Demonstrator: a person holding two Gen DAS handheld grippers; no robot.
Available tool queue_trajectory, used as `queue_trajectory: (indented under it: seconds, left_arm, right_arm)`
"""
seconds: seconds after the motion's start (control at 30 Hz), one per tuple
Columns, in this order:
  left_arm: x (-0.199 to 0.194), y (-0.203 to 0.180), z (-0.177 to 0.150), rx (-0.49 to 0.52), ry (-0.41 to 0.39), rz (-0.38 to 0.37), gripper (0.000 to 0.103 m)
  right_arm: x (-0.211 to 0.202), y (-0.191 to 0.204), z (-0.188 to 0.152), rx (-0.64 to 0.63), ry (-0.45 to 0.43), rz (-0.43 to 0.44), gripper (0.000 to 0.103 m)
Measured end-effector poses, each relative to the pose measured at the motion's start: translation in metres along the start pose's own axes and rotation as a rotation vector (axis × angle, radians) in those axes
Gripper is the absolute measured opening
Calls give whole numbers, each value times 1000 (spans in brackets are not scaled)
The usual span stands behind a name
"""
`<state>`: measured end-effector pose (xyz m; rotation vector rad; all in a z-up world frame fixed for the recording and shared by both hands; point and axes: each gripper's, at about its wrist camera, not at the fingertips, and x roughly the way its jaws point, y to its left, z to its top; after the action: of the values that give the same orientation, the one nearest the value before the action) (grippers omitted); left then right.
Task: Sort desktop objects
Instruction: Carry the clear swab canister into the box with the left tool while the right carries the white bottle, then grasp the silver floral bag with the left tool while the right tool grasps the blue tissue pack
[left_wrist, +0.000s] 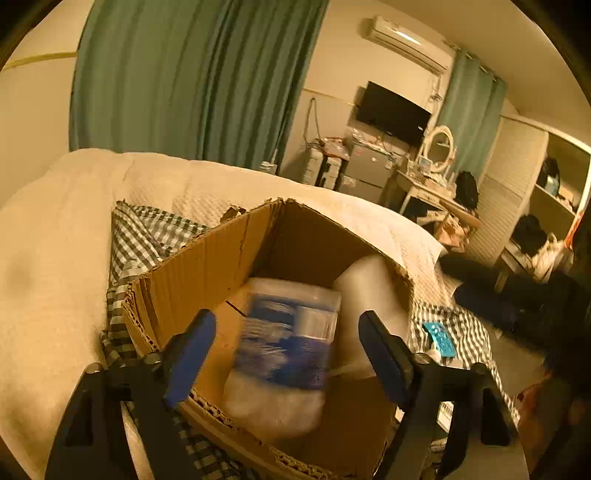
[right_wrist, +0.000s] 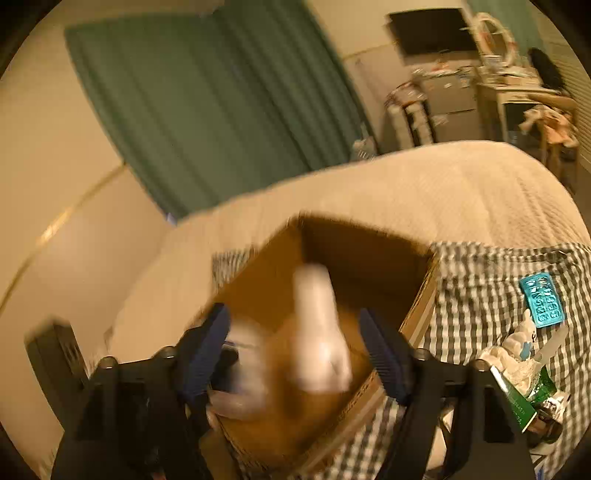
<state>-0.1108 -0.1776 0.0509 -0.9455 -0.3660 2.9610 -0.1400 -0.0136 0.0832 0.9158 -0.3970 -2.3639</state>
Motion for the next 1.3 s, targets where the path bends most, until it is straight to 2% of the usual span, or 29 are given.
queue_trajectory:
  seconds: [0.13,0.23,0.33,0.5,0.57,0.7,0.77,0.93,1.03,1.17,1.3]
  left_arm:
    - [-15,-14,-6,73,-27,43,83]
    - [-34,-22,-15,78,-34,10,83]
    - [-50,-36,-29,86,-22,-20,89]
    - [-66,-84,-65,178,9,-69,90]
    - [-65,-100,-85,191,44,-99,91]
    - [-56,-124,-120,197,130,-146,91]
    - [-50,-143,-137,247,156,-171,91]
    - [-44,-182,-159,412,121,-206,91]
    - [-27,-196,-168,443,156,-236,91]
    - [-5,-214,-182,499,183,-278,91]
    - [5,-227,-188,598,112,-234,91]
  right_arm:
    - [-35,-2,4,-20,-49,-35,74]
    - [-74,-10,-3,-63,-49,-83,74]
    - [-114,-30,-17,-84,-58,-151,76]
    - [-168,-78,-43,-51,-51,-235,77]
    - [-179,-95,-57,-55,-47,-260,77]
    - [-187,-126,-90,-72,-29,-314,80]
    - [-185,-144,-106,-60,-15,-333,80]
    - [-179,-171,-133,-51,42,-357,80]
    - [-177,-179,-134,-54,52,-377,80]
    - [-173,-196,-131,8,44,-346,81]
    - [-167,-207,-131,34,64,-342,81]
